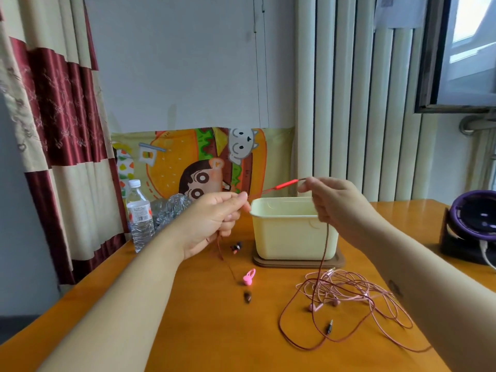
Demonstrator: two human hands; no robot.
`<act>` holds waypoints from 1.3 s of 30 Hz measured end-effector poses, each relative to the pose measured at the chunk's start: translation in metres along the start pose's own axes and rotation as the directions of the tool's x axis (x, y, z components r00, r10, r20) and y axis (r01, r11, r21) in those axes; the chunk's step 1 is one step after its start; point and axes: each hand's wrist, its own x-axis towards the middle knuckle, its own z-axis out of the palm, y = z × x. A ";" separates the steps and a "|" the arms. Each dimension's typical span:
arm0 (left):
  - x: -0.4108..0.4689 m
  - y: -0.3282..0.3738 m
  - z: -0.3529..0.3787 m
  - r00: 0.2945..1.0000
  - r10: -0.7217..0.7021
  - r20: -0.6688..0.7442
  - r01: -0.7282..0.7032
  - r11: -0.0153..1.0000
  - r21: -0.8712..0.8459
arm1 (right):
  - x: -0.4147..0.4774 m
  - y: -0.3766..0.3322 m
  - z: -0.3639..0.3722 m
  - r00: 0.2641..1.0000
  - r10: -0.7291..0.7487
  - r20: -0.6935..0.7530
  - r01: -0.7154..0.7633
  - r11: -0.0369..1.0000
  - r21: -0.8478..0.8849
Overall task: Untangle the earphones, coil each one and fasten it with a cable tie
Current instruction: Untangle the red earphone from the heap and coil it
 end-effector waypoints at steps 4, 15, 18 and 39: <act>-0.003 -0.012 0.000 0.996 -0.089 0.017 0.090 0.931 -0.354 | 0.005 0.024 -0.013 0.991 0.075 -0.115 -0.091 0.986 -0.141; -0.009 -0.035 0.035 0.963 -0.268 -0.002 0.182 0.657 -0.732 | -0.028 0.031 0.025 0.968 -0.248 0.036 0.235 0.849 -0.473; -0.010 -0.035 0.044 0.961 -0.274 0.019 0.191 0.614 -0.766 | -0.048 0.018 0.040 0.927 -0.268 0.263 0.353 0.862 -0.363; -0.015 -0.046 0.054 0.949 -0.252 -0.188 0.046 0.703 -0.710 | -0.037 0.030 0.025 0.941 0.312 0.131 -0.322 0.705 0.632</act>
